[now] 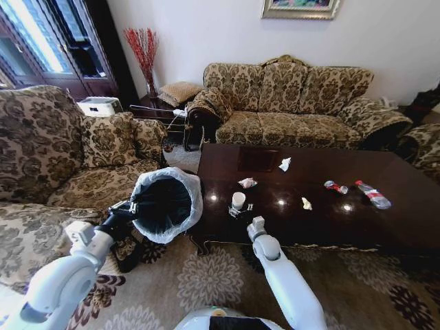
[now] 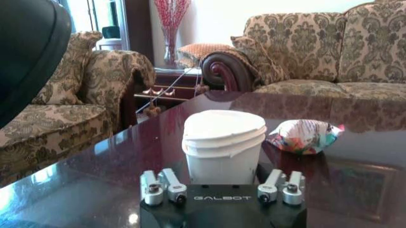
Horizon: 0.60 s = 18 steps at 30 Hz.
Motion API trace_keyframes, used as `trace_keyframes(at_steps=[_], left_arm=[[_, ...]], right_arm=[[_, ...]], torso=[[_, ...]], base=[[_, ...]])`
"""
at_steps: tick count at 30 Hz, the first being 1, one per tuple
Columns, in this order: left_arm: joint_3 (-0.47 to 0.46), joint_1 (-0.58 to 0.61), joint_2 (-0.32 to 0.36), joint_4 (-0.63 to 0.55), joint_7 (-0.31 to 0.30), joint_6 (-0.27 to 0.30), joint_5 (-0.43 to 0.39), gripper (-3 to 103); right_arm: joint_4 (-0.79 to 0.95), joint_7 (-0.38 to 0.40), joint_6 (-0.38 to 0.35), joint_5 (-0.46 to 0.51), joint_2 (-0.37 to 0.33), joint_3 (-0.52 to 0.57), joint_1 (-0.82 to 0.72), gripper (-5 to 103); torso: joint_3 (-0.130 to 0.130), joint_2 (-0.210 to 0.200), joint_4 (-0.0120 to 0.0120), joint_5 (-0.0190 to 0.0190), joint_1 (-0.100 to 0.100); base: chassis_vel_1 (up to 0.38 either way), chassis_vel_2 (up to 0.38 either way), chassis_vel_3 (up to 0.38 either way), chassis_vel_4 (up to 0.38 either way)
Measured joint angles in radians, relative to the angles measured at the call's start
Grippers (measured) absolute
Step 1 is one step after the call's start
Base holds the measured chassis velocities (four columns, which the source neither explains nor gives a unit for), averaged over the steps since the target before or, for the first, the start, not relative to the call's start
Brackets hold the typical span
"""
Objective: Move to the front of the table and place the trash on the table into the trash bin.
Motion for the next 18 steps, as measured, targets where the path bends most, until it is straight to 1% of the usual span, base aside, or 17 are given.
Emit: trace_keyframes(at_steps=[1, 4, 5, 6, 8, 10, 11, 13, 15, 16, 18], left_arm=[[0.000, 0.000, 0.000, 0.000, 0.000, 0.000, 0.000, 0], [0.001, 0.001, 0.009, 0.000, 0.000, 0.000, 0.000, 0], [0.001, 0.001, 0.009, 0.000, 0.000, 0.000, 0.000, 0], [0.001, 0.003, 0.013, 0.000, 0.000, 0.000, 0.000, 0], [0.001, 0.004, 0.017, 0.000, 0.000, 0.000, -0.001, 0], [0.000, 0.009, 0.025, 0.000, -0.001, 0.002, -0.001, 0], [-0.003, 0.012, 0.032, 0.000, -0.002, 0.005, -0.003, 0], [-0.005, 0.015, 0.039, 0.000, -0.004, 0.008, -0.007, 0], [-0.019, 0.023, 0.066, 0.000, -0.017, 0.034, -0.033, 0], [-0.019, 0.023, 0.066, 0.000, -0.017, 0.034, -0.033, 0], [-0.046, 0.034, 0.115, -0.001, -0.040, 0.083, -0.088, 0]], right_arm=[[0.000, 0.000, 0.000, 0.000, 0.000, 0.000, 0.000, 74], [0.007, -0.001, 0.001, 0.000, -0.005, 0.002, -0.006, 57], [0.007, -0.001, 0.001, 0.000, -0.005, 0.002, -0.006, 57], [0.009, -0.001, 0.002, 0.000, -0.007, 0.003, -0.009, 52], [0.012, -0.002, 0.002, 0.000, -0.008, 0.004, -0.011, 52], [0.024, -0.002, 0.004, 0.000, -0.010, 0.008, -0.021, 41], [0.036, -0.002, 0.004, 0.002, -0.011, 0.013, -0.030, 30], [0.047, -0.003, 0.005, 0.003, -0.012, 0.017, -0.037, 30], [0.096, -0.003, 0.009, 0.010, -0.018, 0.031, -0.064, 24], [0.096, -0.003, 0.009, 0.010, -0.018, 0.031, -0.064, 24], [0.170, -0.001, 0.014, 0.017, -0.026, 0.055, -0.101, 17]], torso=[[0.000, 0.000, 0.0000, 0.0000, 0.000], [0.000, 0.000, 0.0000, 0.0000, 0.000], [0.000, 0.000, 0.0000, 0.0000, 0.000], [0.000, 0.000, -0.0001, 0.0000, 0.000], [0.000, 0.000, 0.0000, 0.0000, 0.000], [0.000, 0.000, 0.0000, 0.0000, 0.000], [0.000, 0.000, 0.0000, 0.0000, 0.000], [0.000, 0.000, 0.0000, -0.0001, 0.000], [0.000, 0.000, 0.0001, 0.0000, 0.000], [0.000, 0.000, 0.0001, 0.0000, 0.000], [0.000, 0.000, 0.0001, 0.0000, 0.000]], base=[[0.000, 0.000, 0.000, 0.000], [0.000, 0.000, 0.000, 0.000], [0.000, 0.000, 0.000, 0.000], [0.000, 0.000, 0.000, 0.000], [0.000, 0.000, 0.000, 0.000], [0.000, 0.000, 0.000, 0.000], [0.000, 0.000, 0.000, 0.000], [0.000, 0.000, 0.000, 0.000], [0.000, 0.000, 0.000, 0.000], [0.000, 0.000, 0.000, 0.000], [0.000, 0.000, 0.000, 0.000]])
